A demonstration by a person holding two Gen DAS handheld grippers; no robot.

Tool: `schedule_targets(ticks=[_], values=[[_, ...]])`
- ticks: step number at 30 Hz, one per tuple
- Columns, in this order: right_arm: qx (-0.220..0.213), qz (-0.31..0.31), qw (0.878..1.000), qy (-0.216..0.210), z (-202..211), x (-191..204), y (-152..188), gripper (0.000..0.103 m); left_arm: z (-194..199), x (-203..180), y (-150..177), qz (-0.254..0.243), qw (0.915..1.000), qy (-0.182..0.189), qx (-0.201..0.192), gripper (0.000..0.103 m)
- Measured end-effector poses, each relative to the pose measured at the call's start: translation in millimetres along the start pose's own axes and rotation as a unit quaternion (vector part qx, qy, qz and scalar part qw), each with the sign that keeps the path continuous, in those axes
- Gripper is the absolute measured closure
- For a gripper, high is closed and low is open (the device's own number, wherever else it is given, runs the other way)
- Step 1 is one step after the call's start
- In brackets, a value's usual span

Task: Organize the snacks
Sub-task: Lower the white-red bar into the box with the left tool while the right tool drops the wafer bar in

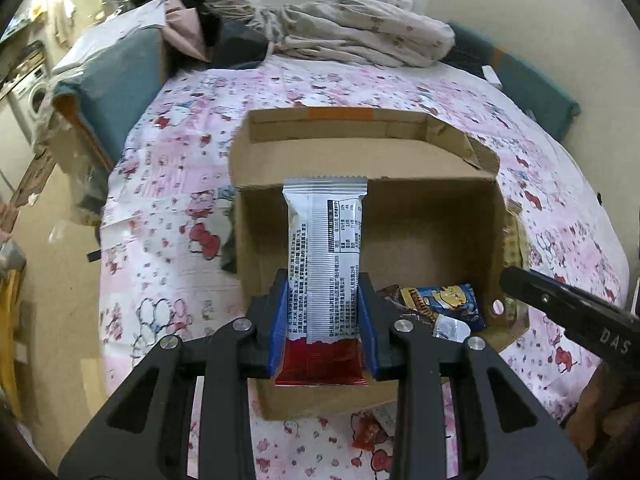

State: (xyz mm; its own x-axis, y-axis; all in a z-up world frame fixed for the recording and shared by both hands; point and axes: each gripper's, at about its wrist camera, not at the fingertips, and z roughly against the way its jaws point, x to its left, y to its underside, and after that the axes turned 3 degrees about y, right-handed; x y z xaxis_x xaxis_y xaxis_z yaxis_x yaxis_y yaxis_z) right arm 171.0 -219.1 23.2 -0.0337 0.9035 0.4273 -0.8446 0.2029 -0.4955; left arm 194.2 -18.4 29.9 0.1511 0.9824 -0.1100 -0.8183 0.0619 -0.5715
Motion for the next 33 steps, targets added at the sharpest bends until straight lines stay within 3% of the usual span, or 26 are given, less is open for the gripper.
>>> schedule_targets(ticks=[4,15,23,26,28,30,31,33], values=[[0.016,-0.001,1.000,-0.002,-15.2,0.1,-1.1,0.076,-13.6,0.0,5.2,-0.006,0.9998,-0.019,-0.003,0.075],[0.056,-0.009,0.998,0.002,-47.8,-3.1,8.3,0.075,-36.0,1.2,15.0,-0.006,0.9996,-0.010,0.025,0.075],[0.060,-0.026,0.998,-0.013,-50.7,-6.1,10.3,0.073,-37.9,-4.4,16.1,-0.010,0.9995,-0.001,0.031,0.072],[0.057,-0.029,0.998,-0.012,-49.9,-6.9,10.9,0.072,-35.5,-5.1,16.9,-0.012,0.9996,-0.001,0.027,0.060],[0.053,-0.018,0.998,-0.007,-48.1,-4.3,11.2,0.068,-32.3,-5.8,17.6,-0.018,0.9996,-0.010,0.019,0.039],[0.047,-0.015,0.999,-0.002,-44.7,-4.8,10.1,0.048,-29.0,-4.0,17.5,-0.017,0.9998,-0.008,0.011,0.023],[0.041,-0.017,0.999,0.001,-42.1,-5.2,10.0,0.031,-27.0,-3.6,17.7,-0.015,0.9998,-0.006,0.007,0.019],[0.020,-0.018,1.000,0.009,-34.1,-7.2,8.8,0.026,-25.1,-2.8,17.8,-0.016,0.9998,-0.008,0.005,0.018]])
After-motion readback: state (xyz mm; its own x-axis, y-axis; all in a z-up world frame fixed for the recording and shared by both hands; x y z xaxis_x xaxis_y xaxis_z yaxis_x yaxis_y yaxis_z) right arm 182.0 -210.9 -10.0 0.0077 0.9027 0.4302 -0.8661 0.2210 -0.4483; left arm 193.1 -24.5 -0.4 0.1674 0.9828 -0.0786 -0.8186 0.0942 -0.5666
